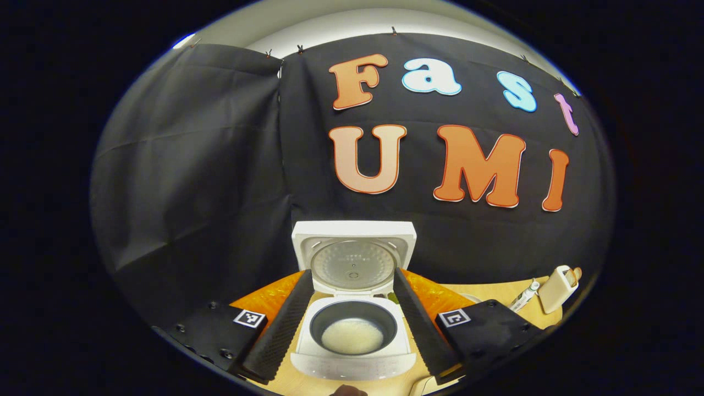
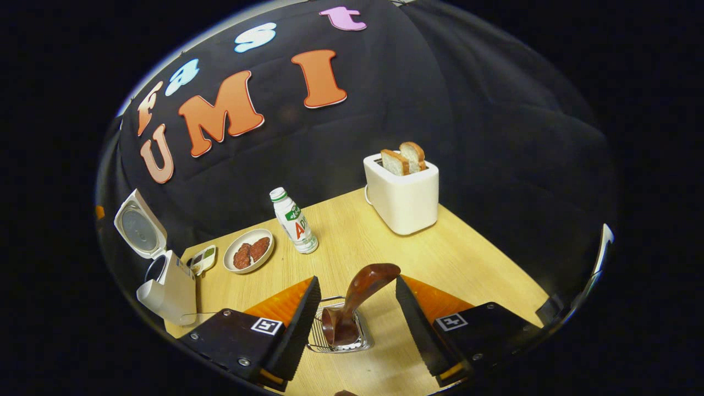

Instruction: Close the left gripper, press the button to open the rice cooker; take a wooden spoon from the chopstick holder with the right hand, scoop a spoonful of rice and pour it into the rice cooker, then put the wooden spoon back into the chopstick holder.

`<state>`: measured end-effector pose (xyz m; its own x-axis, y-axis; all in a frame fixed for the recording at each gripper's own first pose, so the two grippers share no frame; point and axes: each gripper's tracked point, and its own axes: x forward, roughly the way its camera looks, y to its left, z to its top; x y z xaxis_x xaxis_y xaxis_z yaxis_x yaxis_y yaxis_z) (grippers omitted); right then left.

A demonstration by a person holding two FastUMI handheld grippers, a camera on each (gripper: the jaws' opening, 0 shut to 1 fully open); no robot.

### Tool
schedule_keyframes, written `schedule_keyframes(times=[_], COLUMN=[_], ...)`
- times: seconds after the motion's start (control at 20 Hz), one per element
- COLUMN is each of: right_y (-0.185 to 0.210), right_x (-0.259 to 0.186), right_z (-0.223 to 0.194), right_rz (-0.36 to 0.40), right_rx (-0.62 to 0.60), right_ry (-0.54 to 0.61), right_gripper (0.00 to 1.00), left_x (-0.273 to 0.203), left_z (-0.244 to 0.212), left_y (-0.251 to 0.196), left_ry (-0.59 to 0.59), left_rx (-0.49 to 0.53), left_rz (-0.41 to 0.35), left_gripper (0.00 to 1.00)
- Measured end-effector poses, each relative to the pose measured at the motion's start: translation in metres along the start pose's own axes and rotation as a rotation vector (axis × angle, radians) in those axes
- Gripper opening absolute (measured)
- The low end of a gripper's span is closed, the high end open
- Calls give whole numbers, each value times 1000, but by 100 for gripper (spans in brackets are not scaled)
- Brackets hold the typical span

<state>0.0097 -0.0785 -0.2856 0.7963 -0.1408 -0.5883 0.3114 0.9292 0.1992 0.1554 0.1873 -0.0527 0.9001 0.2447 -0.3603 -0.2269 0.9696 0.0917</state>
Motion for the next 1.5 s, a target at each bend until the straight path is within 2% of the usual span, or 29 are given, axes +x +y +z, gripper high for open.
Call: schedule_keyframes(times=[0.2, 0.35, 0.45, 0.7, 1.0, 1.1, 1.25, 1.5], right_y=[6, 13, 18, 25, 44, 52, 56, 64], right_x=[-31, -55, -72, -107, -125, -124, -120, -116], right_z=[29, 43, 49, 59, 69, 70, 67, 63], right_rz=[-48, -68, -78, -105, -79, -57, -29, 24], right_rx=[-73, -85, -71, -72, -104, -101, -102, -99], right_ry=[-72, -110, -133, -185, -229, -230, -216, -212], right_gripper=[90, 90, 91, 91, 91, 90, 90, 90], left_x=[52, 92, 113, 160, 197, 202, 205, 184], left_z=[32, 47, 52, 50, 28, 21, 15, -5], left_y=[0, 4, 6, 2, 3, 4, -11, -20], left_ry=[-42, -78, -112, -99, 16, 43, 101, 249], left_rx=[19, 56, 64, 80, 2, 33, 51, 35], left_rz=[-17, 1, 7, -9, -26, -13, -83, -117], left_gripper=[99, 98, 99, 98, 98, 98, 98, 99])
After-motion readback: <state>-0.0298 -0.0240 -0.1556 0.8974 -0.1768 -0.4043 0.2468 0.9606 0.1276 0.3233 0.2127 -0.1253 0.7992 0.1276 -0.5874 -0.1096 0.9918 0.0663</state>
